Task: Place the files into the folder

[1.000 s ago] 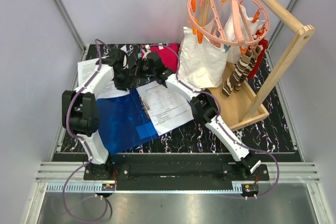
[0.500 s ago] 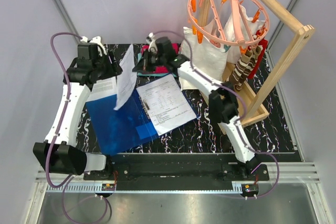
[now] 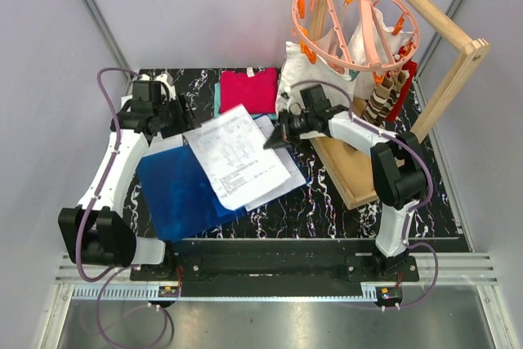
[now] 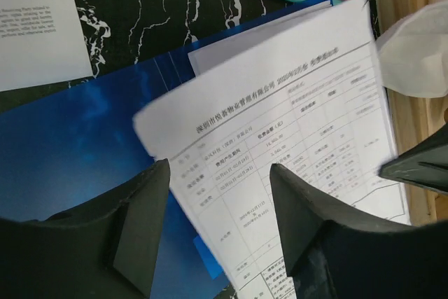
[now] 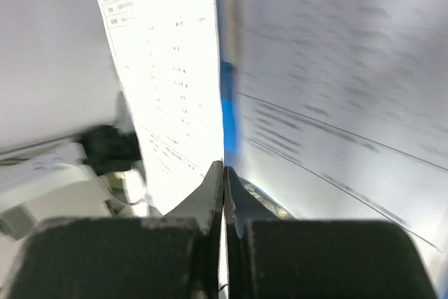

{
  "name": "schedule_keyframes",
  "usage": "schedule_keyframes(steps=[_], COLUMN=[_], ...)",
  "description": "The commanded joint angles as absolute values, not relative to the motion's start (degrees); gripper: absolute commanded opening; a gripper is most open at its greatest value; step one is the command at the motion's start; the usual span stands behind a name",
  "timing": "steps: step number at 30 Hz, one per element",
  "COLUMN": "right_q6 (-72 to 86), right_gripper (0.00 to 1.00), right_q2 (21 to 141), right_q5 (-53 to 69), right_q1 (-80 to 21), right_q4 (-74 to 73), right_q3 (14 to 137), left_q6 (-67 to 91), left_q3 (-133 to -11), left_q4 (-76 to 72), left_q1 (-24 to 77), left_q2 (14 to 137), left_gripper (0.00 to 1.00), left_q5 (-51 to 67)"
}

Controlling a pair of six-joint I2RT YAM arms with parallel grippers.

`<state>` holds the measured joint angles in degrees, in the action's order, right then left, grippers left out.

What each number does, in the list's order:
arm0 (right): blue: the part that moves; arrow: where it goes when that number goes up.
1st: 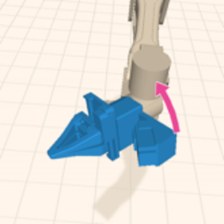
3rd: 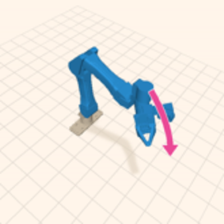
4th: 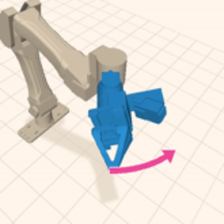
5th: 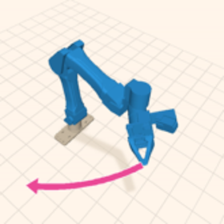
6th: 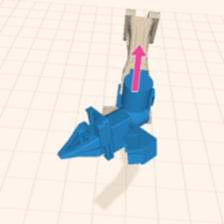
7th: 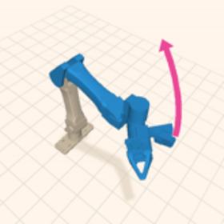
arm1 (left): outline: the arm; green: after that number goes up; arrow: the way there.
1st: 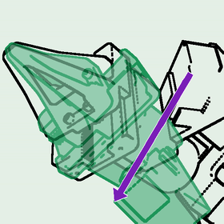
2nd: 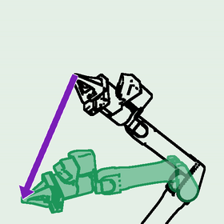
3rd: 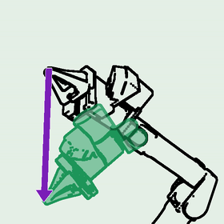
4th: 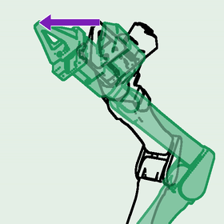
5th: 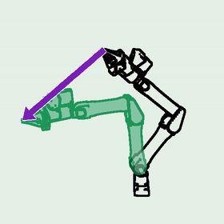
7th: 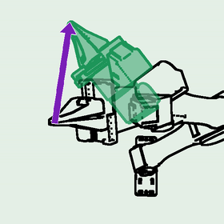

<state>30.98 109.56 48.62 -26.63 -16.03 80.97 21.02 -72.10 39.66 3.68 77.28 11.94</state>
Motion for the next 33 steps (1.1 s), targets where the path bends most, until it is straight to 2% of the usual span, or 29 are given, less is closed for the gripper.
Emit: schedule_keyframes(steps=[1, 8, 16, 25, 33], right_q6=[14.96, 9.5, 1.94, 0.26, 0.61], right_gripper=[0.0, 0.0, 0.0, 0.0, 0.0], right_q2=[102.31, 100.55, 104.32, 110.74, 112.24], right_q5=[42.48, 36.12, 42.26, 46.4, 45.01], right_q1=[-24.44, -23.38, -23.29, -23.38, -23.29], right_q4=[-23.11, -25.31, -28.39, -28.74, -28.39], right_q3=[76.47, 76.2, 82.0, 86.31, 87.28], left_q6=[22.32, 22.5, 22.06, 21.62, 21.88], left_q3=[-70.85, -68.2, -68.38, -68.73, -69.43], left_q4=[34.81, 33.75, 34.1, 34.8, 34.8], left_q1=[3.43, 3.43, 3.43, 3.43, 3.43], left_q2=[77.69, 76.38, 76.73, 76.82, 78.05], left_gripper=[0.63, 0.63, 0.64, 0.65, 0.65], left_q5=[15.82, 16.26, 16.61, 15.64, 15.38])
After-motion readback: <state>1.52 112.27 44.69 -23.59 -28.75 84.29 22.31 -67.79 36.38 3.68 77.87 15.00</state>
